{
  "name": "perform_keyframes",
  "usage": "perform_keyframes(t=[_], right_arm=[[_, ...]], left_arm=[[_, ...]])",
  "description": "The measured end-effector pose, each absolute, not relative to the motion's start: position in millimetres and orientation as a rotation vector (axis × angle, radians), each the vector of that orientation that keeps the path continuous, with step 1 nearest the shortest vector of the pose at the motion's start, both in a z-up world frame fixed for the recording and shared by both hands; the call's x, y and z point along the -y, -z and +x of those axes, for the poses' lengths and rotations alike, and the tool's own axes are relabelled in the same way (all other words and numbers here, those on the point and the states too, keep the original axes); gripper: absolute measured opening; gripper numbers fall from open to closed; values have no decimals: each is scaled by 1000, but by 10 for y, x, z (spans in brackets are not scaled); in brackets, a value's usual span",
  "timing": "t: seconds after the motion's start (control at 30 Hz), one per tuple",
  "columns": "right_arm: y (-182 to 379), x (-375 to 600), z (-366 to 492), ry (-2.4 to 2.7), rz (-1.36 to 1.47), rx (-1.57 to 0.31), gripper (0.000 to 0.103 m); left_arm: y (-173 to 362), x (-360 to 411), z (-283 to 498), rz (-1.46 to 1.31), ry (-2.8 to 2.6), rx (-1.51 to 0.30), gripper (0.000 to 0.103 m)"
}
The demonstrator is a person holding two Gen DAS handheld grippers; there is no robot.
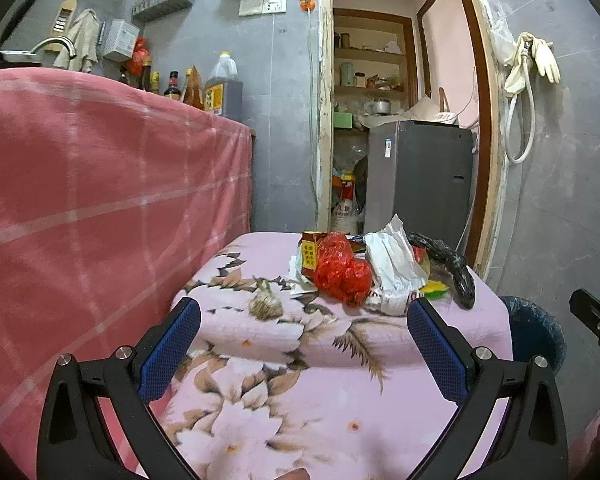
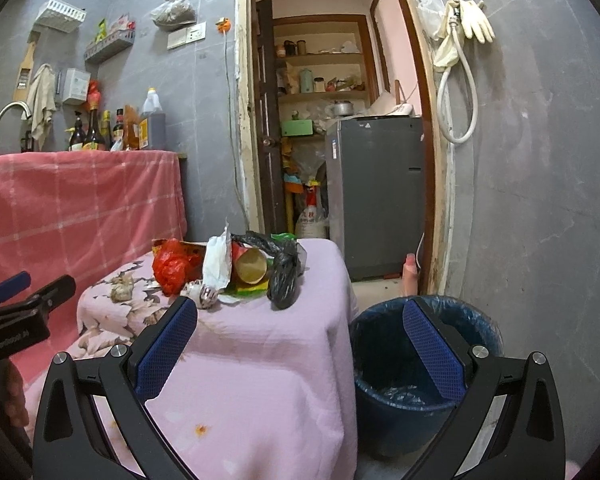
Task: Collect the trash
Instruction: 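Grasp the red plastic bag with the left gripper while the right grasps the black bag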
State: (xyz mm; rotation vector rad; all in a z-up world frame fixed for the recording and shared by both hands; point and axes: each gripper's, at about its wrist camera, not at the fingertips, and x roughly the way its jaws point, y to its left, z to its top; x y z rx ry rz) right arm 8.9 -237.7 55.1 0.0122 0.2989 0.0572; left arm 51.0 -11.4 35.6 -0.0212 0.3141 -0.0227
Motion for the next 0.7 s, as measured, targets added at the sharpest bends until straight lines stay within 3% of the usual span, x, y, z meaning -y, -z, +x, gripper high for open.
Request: perform_keyframes(t=[0.3,0.6,0.7], right_arm=[[-692,2509,540,-104,7,-275,103],[-675,2495,1128,-145,29,-317,69],[-609,2403,1336,-174,17,-361,59]], left_arm=[[-437,108,1087,-54,34,-316,101],[-398,49,1586,-69,87,-362,100],[-365,44,1736,-96,107,-389,92]])
